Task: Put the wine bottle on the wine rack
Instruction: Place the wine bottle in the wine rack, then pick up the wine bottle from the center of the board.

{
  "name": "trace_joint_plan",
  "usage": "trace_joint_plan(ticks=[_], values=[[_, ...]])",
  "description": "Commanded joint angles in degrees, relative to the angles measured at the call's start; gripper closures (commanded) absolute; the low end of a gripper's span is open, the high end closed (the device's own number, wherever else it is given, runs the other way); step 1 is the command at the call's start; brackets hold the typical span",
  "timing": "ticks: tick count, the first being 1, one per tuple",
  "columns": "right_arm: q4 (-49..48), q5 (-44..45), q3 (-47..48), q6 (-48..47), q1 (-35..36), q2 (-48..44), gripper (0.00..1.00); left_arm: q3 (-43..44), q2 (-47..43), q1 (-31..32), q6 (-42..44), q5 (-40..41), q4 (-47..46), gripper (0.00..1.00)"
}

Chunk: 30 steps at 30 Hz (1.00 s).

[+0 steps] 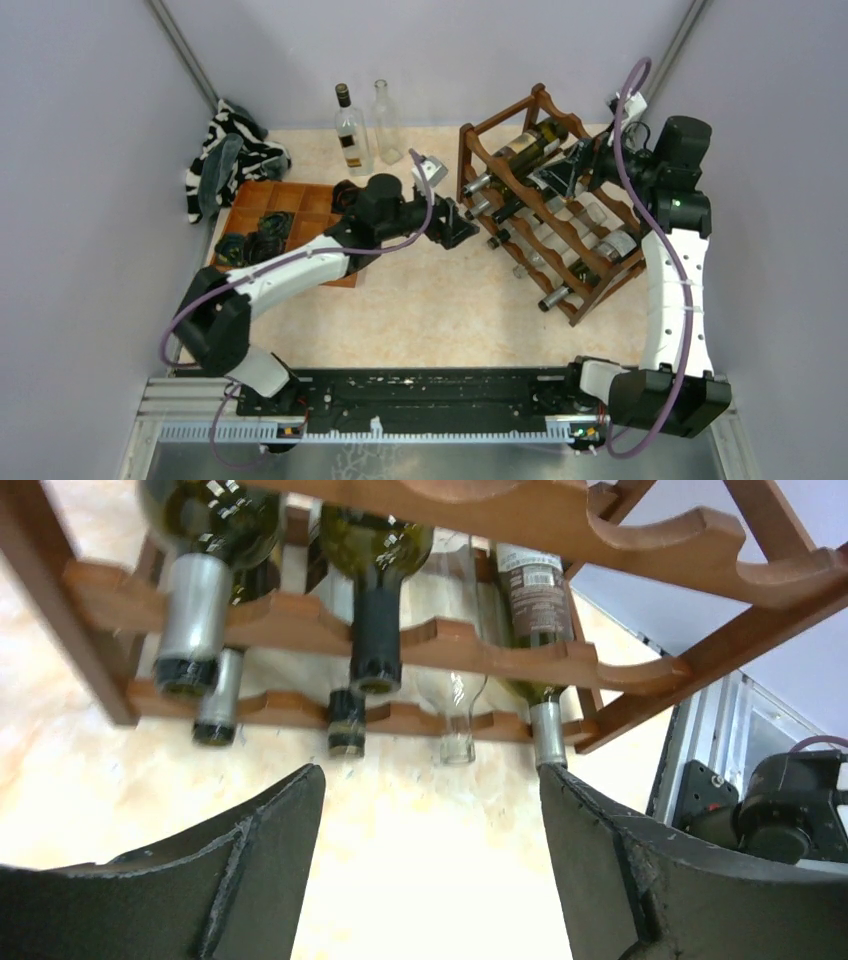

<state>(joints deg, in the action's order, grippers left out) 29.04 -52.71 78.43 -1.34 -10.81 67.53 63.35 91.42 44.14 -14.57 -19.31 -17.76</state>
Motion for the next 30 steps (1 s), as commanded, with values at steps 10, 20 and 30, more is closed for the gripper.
trace_joint_plan(ticks=[10, 20, 30], values=[[2.74, -26.42, 1.2, -12.95, 3.41, -0.85, 0.02, -7.68, -20.34, -21.5, 2.15, 2.15, 8.73, 0.01], [10.76, -10.55, 6.37, -24.66, 13.89, 2.57, 0.02, 7.75, -4.47, -37.06, 0.02, 5.0, 7.02, 0.01], [8.02, -11.74, 2.43, -24.03, 15.38, 2.98, 0.02, 31.04, 15.64, -37.99, 8.31, 7.89, 12.36, 0.02]])
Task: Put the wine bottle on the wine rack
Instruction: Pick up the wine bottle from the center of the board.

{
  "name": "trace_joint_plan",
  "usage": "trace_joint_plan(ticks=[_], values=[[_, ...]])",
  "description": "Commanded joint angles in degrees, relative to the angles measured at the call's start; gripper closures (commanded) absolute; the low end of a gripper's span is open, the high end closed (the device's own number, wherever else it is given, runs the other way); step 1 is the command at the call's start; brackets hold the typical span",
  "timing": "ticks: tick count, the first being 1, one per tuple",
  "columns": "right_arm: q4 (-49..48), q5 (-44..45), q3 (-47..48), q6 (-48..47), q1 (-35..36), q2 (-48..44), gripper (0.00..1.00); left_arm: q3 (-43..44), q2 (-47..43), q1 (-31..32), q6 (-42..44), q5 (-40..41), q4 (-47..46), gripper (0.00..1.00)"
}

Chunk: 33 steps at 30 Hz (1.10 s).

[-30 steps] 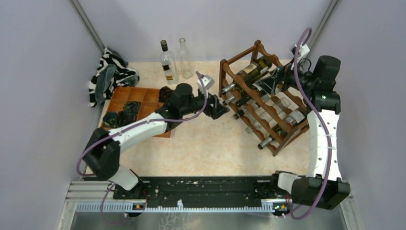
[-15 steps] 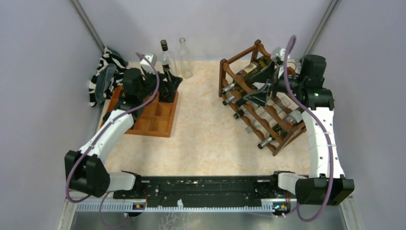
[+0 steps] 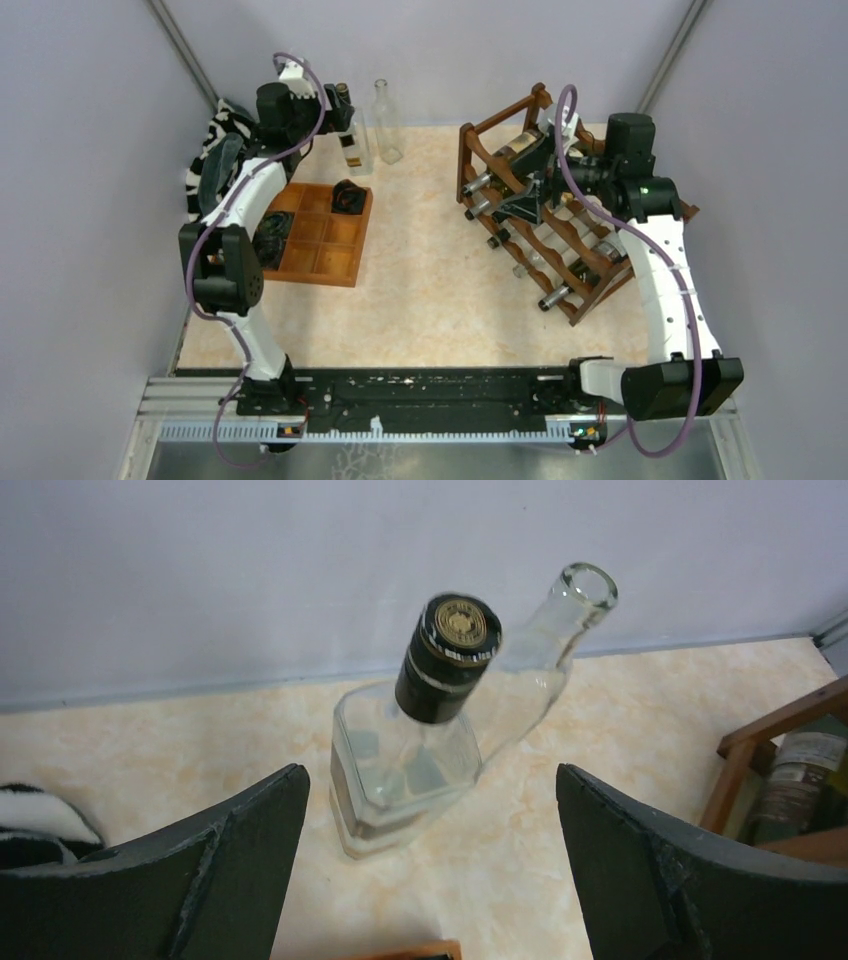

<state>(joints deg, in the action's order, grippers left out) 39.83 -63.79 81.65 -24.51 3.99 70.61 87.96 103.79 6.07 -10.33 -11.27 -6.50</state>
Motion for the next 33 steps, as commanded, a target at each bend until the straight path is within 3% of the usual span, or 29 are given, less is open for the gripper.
trace_joint_plan(ticks=[1, 7, 16, 18, 23, 24, 26, 33], values=[[-3.17, -0.78, -1.05, -0.47, 0.58, 0.03, 0.02, 7.37, 4.25, 0.09, 5.01, -0.74, 0.61, 0.03], [-4.85, -2.11, -1.72, 1.26, 0.58, 0.49, 0.02, 12.83, 10.58, 0.09, 7.36, -1.76, -2.19, 0.06], [-5.72, -2.07, -3.13, 2.03, 0.58, 0.55, 0.02, 17.7, 18.11, 0.35, 7.52, -2.99, -6.91, 0.25], [-5.97, -2.08, -3.37, 2.23, 0.58, 0.59, 0.02, 18.37, 18.79, 0.35, 7.59, -3.77, -7.87, 0.37], [-6.68, -1.51, -4.3, 2.57, 0.58, 0.66, 0.02, 19.21, 19.04, 0.44, 8.34, -5.98, -9.18, 0.91], [-6.62, -1.4, -4.57, 2.55, 0.58, 0.55, 0.02, 18.26, 18.22, 0.44, 8.76, -5.98, -9.94, 0.96], [-6.69, -1.27, -5.01, 2.46, 0.58, 0.16, 0.02, 16.24, 15.74, 0.44, 9.56, -5.8, -12.02, 1.0], [-6.4, -1.09, -5.91, 1.23, 0.58, -0.44, 0.02, 9.9, 3.92, 0.44, 13.86, -1.98, -14.21, 1.0]])
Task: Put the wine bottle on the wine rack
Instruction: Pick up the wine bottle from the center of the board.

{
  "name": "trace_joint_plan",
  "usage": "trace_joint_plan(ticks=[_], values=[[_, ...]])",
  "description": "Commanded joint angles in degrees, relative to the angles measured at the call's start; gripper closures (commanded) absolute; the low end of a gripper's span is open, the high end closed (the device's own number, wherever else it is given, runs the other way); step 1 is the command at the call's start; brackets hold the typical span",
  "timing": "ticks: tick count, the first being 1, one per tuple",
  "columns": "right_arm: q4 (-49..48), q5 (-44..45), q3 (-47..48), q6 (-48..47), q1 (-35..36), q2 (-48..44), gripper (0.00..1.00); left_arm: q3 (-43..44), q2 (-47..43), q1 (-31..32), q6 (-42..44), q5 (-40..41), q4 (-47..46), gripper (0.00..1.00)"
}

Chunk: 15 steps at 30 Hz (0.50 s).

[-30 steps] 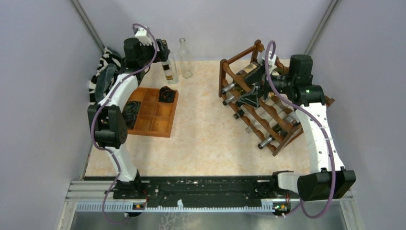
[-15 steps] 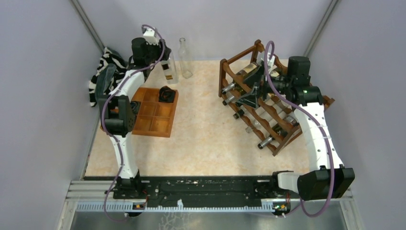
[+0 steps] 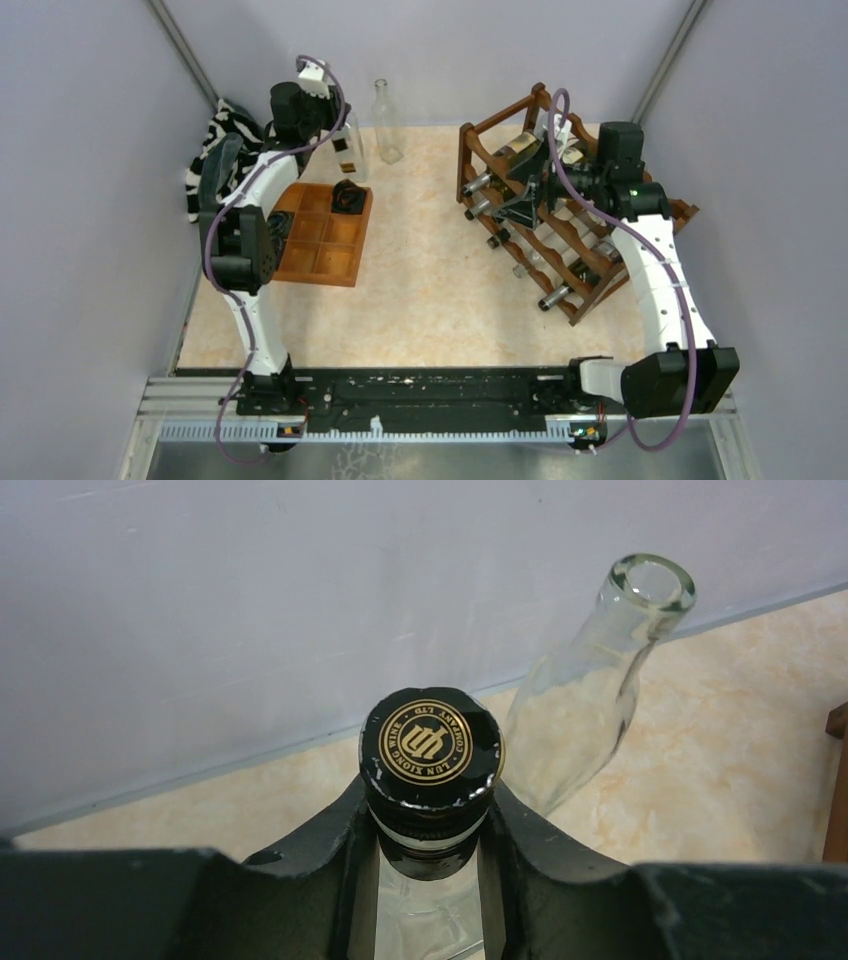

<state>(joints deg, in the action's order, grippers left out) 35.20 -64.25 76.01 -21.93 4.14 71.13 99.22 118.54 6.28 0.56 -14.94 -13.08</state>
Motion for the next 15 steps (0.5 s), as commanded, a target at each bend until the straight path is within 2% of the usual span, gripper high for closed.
trace_joint_plan(ticks=[1, 7, 10, 13, 15], values=[[-1.56, -0.55, -0.33, -1.81, 0.43, -1.11, 0.02, -2.44, -12.7, 0.22, 3.04, 1.78, -7.83, 1.0], [-0.16, 0.05, -0.66, -5.61, 0.43, -2.09, 0.02, -10.02, -24.28, 0.22, -0.41, -1.95, -11.52, 1.0], [-0.11, -1.12, -1.05, -6.79, 0.43, -2.67, 0.02, -13.27, -28.89, 0.22, -5.66, -5.52, -11.6, 1.0], [1.09, -6.13, -1.15, -9.13, 0.43, -3.13, 0.02, -16.69, -33.03, 0.22, -12.95, -13.02, -10.54, 1.0], [2.96, -10.03, -1.01, -12.38, 0.45, -3.28, 0.02, -19.3, -35.47, 0.22, -18.7, -21.49, -11.55, 1.0]])
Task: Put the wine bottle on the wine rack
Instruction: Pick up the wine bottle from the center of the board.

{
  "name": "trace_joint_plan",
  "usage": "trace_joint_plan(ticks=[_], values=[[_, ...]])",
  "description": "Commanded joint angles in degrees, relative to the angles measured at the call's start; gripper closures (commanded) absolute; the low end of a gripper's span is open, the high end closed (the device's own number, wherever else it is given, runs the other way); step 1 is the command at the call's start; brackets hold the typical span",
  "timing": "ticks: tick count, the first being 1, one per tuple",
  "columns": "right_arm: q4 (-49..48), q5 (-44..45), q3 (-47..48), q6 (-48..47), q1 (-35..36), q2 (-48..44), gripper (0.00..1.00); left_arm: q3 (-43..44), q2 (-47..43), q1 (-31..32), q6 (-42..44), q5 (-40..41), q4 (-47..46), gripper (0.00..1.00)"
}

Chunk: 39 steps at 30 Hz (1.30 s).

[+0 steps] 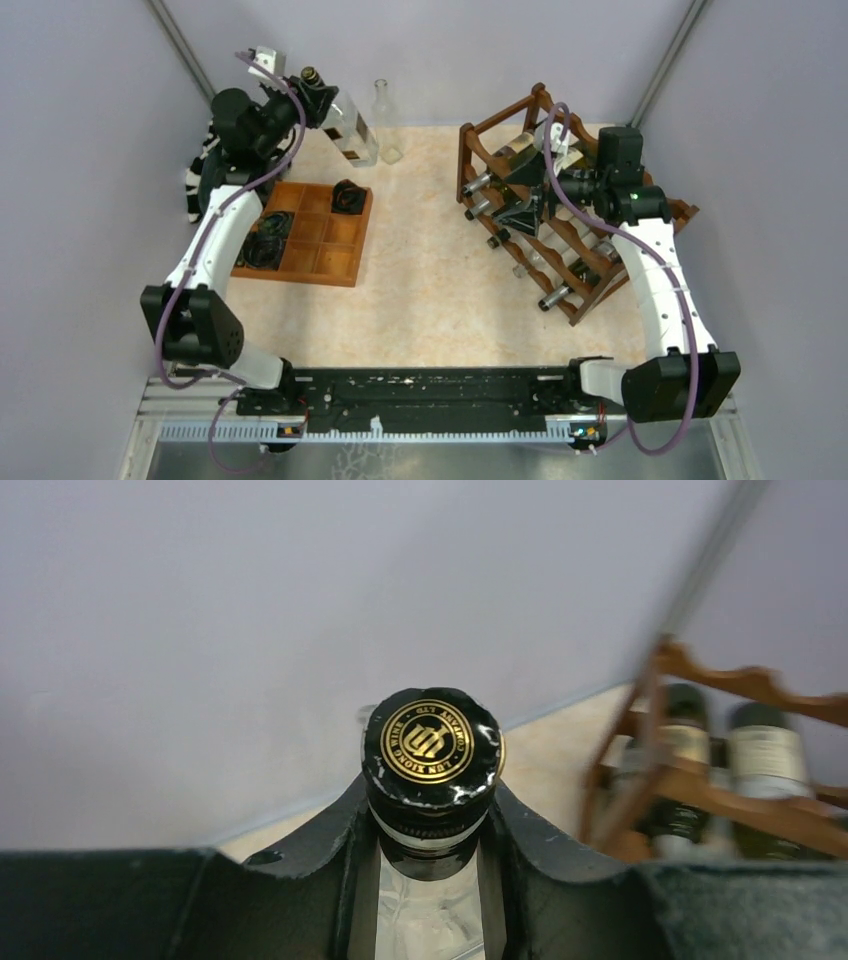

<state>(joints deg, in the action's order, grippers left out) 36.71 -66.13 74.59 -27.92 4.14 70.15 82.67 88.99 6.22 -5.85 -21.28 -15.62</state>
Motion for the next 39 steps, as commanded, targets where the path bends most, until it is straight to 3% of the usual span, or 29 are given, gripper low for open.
trace_joint_plan(ticks=[1, 5, 9, 14, 19, 23, 31, 39], values=[[2.42, -9.39, 0.67, -7.4, 0.43, -2.2, 0.02, -4.58, -7.09, 0.33, -16.57, -18.86, -9.59, 1.0], [4.19, -9.36, 1.67, -8.34, 1.71, -2.35, 0.02, -17.96, -14.96, 3.97, -30.41, -23.16, -18.78, 1.0], [7.79, -2.46, 2.79, -11.13, 7.34, -2.48, 0.02, -31.23, -23.66, 12.59, -34.3, -13.84, -22.95, 1.0], [9.06, 4.22, 1.58, -12.9, 15.61, -2.03, 0.02, -38.36, -31.35, 19.65, -37.1, -7.01, -21.22, 1.0], [0.54, 9.41, -2.25, -0.93, 21.81, -0.05, 0.02, -41.73, -33.51, 24.41, -40.03, -1.83, -20.4, 1.0], [-7.59, 8.97, -5.6, 9.99, 22.93, 1.03, 0.02, -43.37, -33.92, 28.97, -39.1, 9.4, -17.76, 1.0], [-13.41, 15.38, -11.92, 12.21, 27.05, 1.4, 0.02, -42.69, -31.28, 34.83, -42.83, 25.14, -18.82, 1.0], [-21.39, 18.59, -16.97, 18.19, 29.69, 3.26, 0.03, -41.33, -27.97, 39.56, -44.87, 31.41, -22.06, 1.0]])
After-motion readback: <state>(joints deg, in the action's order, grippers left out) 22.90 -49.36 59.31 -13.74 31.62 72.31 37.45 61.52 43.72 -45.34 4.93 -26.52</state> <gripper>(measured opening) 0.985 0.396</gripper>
